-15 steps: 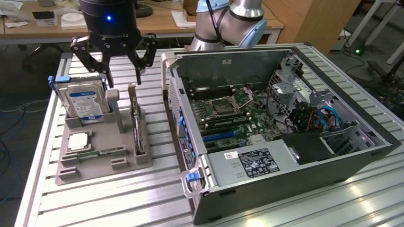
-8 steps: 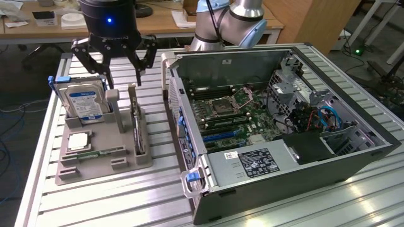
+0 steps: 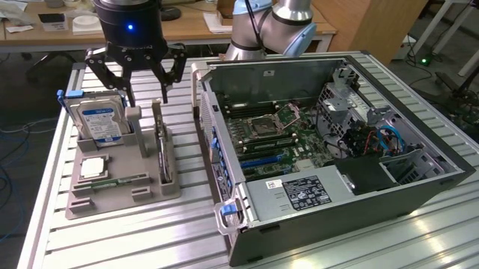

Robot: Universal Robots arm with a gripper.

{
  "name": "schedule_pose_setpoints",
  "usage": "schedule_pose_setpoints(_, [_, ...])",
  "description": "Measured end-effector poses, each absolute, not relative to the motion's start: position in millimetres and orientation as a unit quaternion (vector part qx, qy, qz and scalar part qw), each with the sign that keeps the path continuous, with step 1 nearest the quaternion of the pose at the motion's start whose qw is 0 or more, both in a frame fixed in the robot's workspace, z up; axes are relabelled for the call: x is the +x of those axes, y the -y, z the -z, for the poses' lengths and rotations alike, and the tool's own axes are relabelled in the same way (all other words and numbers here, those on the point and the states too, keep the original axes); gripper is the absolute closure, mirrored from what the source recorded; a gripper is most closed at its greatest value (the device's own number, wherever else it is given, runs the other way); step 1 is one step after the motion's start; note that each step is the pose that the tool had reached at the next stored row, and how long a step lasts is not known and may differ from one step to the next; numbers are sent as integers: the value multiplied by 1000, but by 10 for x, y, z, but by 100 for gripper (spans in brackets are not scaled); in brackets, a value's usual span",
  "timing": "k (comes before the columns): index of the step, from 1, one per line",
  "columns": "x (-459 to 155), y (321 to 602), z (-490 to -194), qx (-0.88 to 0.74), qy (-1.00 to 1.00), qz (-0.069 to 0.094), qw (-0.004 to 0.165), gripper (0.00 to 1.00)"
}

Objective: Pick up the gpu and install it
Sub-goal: 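Pick up the gpu and move the gpu toward the slot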

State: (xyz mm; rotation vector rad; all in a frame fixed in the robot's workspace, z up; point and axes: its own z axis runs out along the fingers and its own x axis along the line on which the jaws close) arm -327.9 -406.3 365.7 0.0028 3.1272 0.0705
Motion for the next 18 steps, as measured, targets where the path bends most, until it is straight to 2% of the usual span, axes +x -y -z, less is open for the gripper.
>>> schedule_pose_setpoints(18, [-3275, 4065, -3525, 1, -1000, -22, 7, 41])
